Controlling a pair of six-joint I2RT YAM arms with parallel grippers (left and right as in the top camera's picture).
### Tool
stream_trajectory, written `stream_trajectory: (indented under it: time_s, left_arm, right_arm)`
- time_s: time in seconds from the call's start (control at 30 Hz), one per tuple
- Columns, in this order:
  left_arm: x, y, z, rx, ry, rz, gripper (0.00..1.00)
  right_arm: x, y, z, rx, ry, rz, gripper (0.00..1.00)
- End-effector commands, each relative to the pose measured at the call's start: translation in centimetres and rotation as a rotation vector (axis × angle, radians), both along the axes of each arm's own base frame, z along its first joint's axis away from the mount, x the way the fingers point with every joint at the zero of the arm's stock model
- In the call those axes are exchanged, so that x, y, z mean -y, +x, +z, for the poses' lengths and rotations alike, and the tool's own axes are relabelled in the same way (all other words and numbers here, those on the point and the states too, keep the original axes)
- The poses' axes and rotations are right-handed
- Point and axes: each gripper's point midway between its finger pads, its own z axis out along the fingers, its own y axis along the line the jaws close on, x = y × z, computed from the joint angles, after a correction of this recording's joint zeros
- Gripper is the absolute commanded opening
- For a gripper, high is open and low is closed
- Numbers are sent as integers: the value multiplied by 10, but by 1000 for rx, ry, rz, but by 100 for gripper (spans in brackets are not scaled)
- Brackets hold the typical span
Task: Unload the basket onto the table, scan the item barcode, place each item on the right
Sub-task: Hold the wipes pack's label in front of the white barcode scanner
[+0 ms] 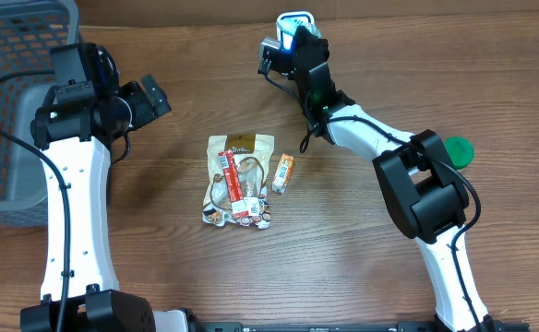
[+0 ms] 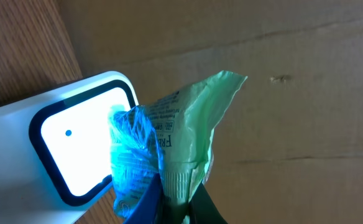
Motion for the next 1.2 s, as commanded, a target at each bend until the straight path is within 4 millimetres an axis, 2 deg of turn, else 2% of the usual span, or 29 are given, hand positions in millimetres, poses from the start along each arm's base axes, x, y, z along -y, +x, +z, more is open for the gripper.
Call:
stream_trajectory:
  time_s: [0.0,0.1,0.23,0.43,0.73,0.9,1.03,1.17]
  left_arm:
    - [-2,-1,13,34,19,-6,100]
    - [-2,-1,13,34,19,-6,100]
    - [-2,-1,13,34,19,-6,100]
    - [-2,-1,13,34,19,-6,100]
    - [-2,-1,13,34,19,-6,100]
    - [-2,-1,13,34,19,-6,100]
    - [-2,-1,13,34,19,-6,100]
    - [-2,-1,13,34,19,-6,100]
  right_arm:
    - [-8,-1,2,-2,14,6,3]
    - [-13,-4,0,-11,19,12,3]
    - [-19,-10,-12,-57,-8,24,3]
    - [-17,-13,-24,-102,-31,16,3]
    - [-15,-13,-25,-110,-1,0,3]
    - [-14,-14,-28,-132,91,-27,4]
    - [-12,-12,-23,-110,119,-48,4]
    - [0,-8,6,-4,182,-145,3]
